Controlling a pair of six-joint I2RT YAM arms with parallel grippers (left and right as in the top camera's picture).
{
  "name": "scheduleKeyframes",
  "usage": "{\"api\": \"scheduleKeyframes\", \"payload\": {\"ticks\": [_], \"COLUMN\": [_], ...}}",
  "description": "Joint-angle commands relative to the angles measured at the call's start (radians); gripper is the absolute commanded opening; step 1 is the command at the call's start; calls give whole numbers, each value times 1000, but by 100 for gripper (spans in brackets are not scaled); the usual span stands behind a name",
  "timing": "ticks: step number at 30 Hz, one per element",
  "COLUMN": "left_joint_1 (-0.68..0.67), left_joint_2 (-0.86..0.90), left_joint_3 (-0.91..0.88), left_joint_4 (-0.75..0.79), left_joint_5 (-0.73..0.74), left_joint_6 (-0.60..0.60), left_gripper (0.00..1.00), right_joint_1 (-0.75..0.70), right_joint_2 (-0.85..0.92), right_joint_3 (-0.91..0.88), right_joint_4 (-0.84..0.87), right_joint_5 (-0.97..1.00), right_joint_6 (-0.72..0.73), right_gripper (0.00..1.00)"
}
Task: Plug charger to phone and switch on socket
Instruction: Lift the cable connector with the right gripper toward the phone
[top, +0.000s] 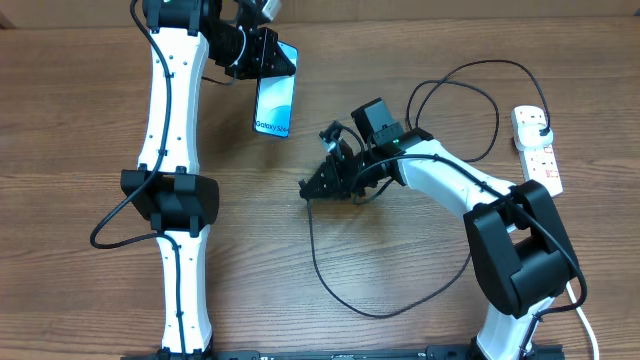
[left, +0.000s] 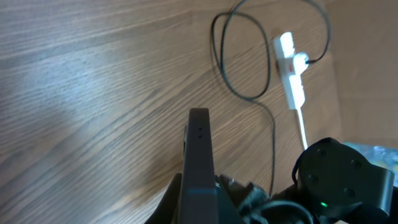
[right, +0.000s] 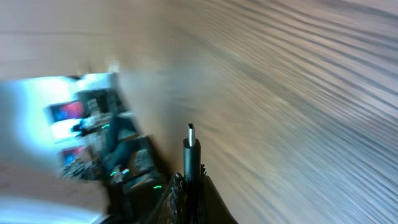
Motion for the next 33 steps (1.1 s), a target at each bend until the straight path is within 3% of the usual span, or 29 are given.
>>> {"api": "scheduleKeyframes", "payload": {"ticks": [1, 8, 16, 23, 28, 33], "left_joint_1": [41, 150, 235, 238, 226, 214], "left_joint_2": [-6, -6, -6, -6, -6, -6], "left_joint_3": [17, 17, 17, 17, 17, 17], "left_joint_4": [29, 68, 69, 75, 174, 340], "left_joint_5": [158, 502, 782, 822, 822, 797], "left_joint_6": [-18, -45, -51, -68, -206, -416], "left_gripper": [4, 4, 5, 5, 5, 5], "right_joint_1": [-22, -49, -51, -51, -51, -51], "right_joint_2": [0, 0, 0, 0, 0, 0], "right_joint_3": [20, 20, 20, 20, 20, 20], "right_joint_4": [61, 309, 807, 1268, 1324, 1324], "right_joint_5": [-188, -366, -388, -334, -265, -212], "right_joint_6": [8, 173, 594, 919, 963, 971], "right_gripper": [4, 4, 4, 4, 4, 4]}}
